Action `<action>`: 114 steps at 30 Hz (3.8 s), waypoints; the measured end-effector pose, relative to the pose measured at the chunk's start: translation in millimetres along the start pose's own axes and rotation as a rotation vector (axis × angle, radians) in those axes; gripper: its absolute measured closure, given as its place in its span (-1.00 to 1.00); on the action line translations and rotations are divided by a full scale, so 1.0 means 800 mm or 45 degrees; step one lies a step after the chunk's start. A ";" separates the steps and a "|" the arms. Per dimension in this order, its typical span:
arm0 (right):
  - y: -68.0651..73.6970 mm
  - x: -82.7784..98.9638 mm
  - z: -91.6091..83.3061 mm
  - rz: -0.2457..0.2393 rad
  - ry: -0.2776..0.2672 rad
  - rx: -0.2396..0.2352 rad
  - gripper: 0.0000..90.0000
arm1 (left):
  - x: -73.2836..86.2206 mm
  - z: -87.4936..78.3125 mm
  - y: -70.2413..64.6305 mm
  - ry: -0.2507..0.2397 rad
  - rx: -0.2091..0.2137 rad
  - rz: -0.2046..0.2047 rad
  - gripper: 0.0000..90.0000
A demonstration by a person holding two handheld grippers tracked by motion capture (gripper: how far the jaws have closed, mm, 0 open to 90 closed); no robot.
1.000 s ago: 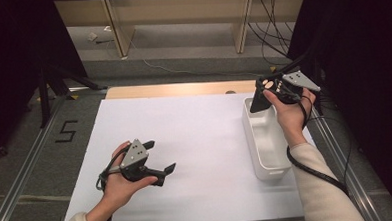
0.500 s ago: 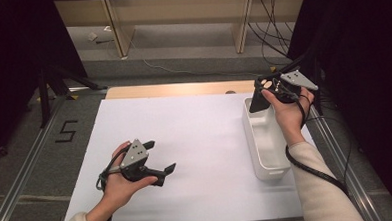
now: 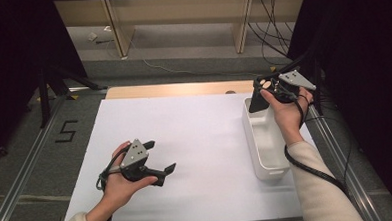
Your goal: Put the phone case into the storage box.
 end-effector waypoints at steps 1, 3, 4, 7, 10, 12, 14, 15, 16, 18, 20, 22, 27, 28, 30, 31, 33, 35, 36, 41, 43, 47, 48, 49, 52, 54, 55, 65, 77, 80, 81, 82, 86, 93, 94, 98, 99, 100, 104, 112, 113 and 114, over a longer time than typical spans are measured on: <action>0.000 0.000 0.000 0.000 0.003 0.000 -0.66 | 0.000 0.000 0.000 0.000 0.000 0.000 -1.00; 0.000 0.001 0.001 0.000 0.004 0.000 -0.66 | 0.000 0.000 0.000 0.000 0.001 0.000 -1.00; 0.000 0.001 0.001 0.000 0.006 0.000 -0.66 | 0.000 0.000 0.000 0.000 0.000 0.001 -1.00; 0.000 0.002 0.002 -0.003 0.011 0.002 -0.66 | 0.000 0.000 0.000 0.000 0.000 0.001 -1.00; 0.000 0.003 0.003 -0.003 0.014 0.004 -0.66 | 0.000 0.000 0.000 0.000 0.000 0.000 -1.00; 0.000 0.003 0.004 -0.005 0.018 0.005 -0.66 | 0.000 0.000 0.000 0.000 0.000 0.000 -1.00; 0.000 0.004 0.005 -0.007 0.022 0.006 -0.66 | 0.000 0.000 0.000 0.000 0.000 0.001 -1.00; 0.000 0.005 0.005 -0.006 0.024 0.005 -0.66 | 0.000 0.000 0.000 0.000 0.001 -0.001 -1.00; 0.000 0.005 0.006 -0.008 0.026 0.006 -0.66 | 0.000 0.000 0.000 0.000 0.001 -0.001 -1.00; 0.000 0.006 0.007 -0.010 0.030 0.006 -0.66 | 0.000 0.000 0.000 -0.001 0.002 -0.002 -1.00; 0.000 0.007 0.008 -0.010 0.033 0.006 -0.66 | 0.000 0.000 0.000 -0.001 0.001 -0.001 -1.00; 0.000 0.008 0.008 -0.012 0.037 0.006 -0.66 | 0.000 0.000 0.000 -0.001 0.001 -0.001 -1.00; 0.000 0.009 0.011 -0.014 0.041 0.007 -0.66 | 0.000 0.000 0.000 -0.001 0.001 -0.001 -1.00; 0.000 0.009 0.012 -0.015 0.043 0.007 -0.66 | 0.000 0.000 0.000 0.000 0.001 -0.001 -1.00; 0.000 0.009 0.012 -0.016 0.044 0.007 -0.66 | 0.000 0.000 0.000 -0.001 0.000 -0.003 -1.00; 0.000 0.009 0.012 -0.017 0.045 0.008 -0.66 | 0.000 0.000 0.000 -0.001 0.000 -0.001 -1.00; 0.000 0.010 0.012 -0.018 0.050 0.009 -0.66 | 0.000 0.000 0.000 -0.001 0.001 -0.001 -1.00; 0.000 0.010 0.013 -0.017 0.050 0.009 -0.66 | 0.000 0.000 0.000 0.000 0.000 -0.001 -1.00; 0.000 0.011 0.013 -0.016 0.053 0.009 -0.66 | 0.000 0.000 0.000 0.000 0.000 -0.001 -1.00; -0.002 0.011 0.014 -0.009 0.056 0.011 -0.66 | 0.000 0.000 0.000 0.000 0.001 -0.002 -1.00; -0.002 0.012 0.014 -0.009 0.061 0.011 -0.66 | 0.000 0.000 0.000 0.000 0.000 -0.002 -1.00; -0.001 0.014 0.016 -0.014 0.070 0.011 -0.66 | 0.000 0.000 0.001 -0.001 0.000 -0.003 -1.00; -0.001 0.014 0.017 -0.012 0.072 0.012 -0.66 | 0.000 0.000 0.001 0.000 -0.001 -0.002 -1.00; -0.001 0.014 0.017 -0.011 0.073 0.013 -0.66 | 0.000 0.000 0.001 0.001 0.001 -0.003 -1.00; -0.001 0.015 0.018 -0.010 0.075 0.016 -0.66 | 0.000 0.000 0.000 0.000 0.002 -0.006 -1.00; -0.001 0.016 0.019 -0.011 0.080 0.017 -0.66 | 0.000 0.000 0.000 0.001 0.002 -0.004 -1.00; -0.001 0.017 0.019 -0.011 0.083 0.016 -0.66 | 0.001 0.000 0.001 0.001 0.001 -0.003 -1.00; 0.000 0.023 0.024 -0.011 0.112 0.017 -0.66 | 0.001 0.000 0.001 0.002 0.003 -0.005 -1.00; 0.001 0.029 0.028 -0.007 0.139 0.019 -0.66 | 0.001 0.000 0.001 0.002 0.003 -0.007 -1.00; 0.001 0.030 0.029 -0.010 0.144 0.019 -0.66 | 0.001 0.000 0.001 0.001 0.003 -0.007 -1.00; 0.001 0.030 0.030 -0.008 0.149 0.018 -0.66 | 0.001 0.000 0.001 0.000 0.003 -0.008 -1.00; 0.001 0.031 0.030 -0.006 0.153 0.018 -0.66 | 0.001 0.000 0.001 0.001 0.002 -0.007 -1.00; 0.002 0.034 0.032 -0.007 0.165 0.018 -0.66 | 0.001 0.000 0.001 0.000 0.003 -0.008 -1.00; 0.001 0.036 0.034 -0.005 0.176 0.016 -0.66 | 0.001 0.000 0.001 0.002 0.003 -0.007 -1.00; 0.001 0.037 0.034 -0.003 0.180 0.016 -0.66 | 0.001 0.000 0.000 0.002 0.004 -0.012 -1.00; 0.002 0.039 0.035 -0.002 0.187 0.016 -0.66 | 0.001 0.000 0.000 0.002 0.005 -0.012 -1.00; 0.002 0.039 0.035 -0.002 0.189 0.015 -0.66 | 0.001 0.000 0.000 0.003 0.005 -0.011 -1.00; 0.002 0.040 0.035 -0.003 0.192 0.015 -0.66 | 0.001 0.000 0.000 0.004 0.005 -0.011 -1.00; 0.002 0.041 0.035 -0.002 0.198 0.014 -0.66 | 0.001 0.000 0.000 0.004 0.006 -0.010 -1.00; 0.002 0.044 0.038 -0.001 0.213 0.017 -0.66 | 0.001 0.000 0.000 0.003 0.005 -0.011 -1.00; 0.002 0.045 0.039 0.000 0.214 0.016 -0.66 | 0.001 0.000 0.001 0.003 0.005 -0.011 -1.00; 0.002 0.045 0.039 0.002 0.218 0.015 -0.66 | 0.001 0.000 0.001 0.004 0.005 -0.011 -1.00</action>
Point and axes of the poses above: each handheld gripper's, and its own axes: z roughly forward along the jaws, x roughly out of its underside, y roughly to its left, the point moved 7 cm from there along z, roughly forward along the jaws, and after that the axes turned 4 degrees about -z, right-handed, at the moved point
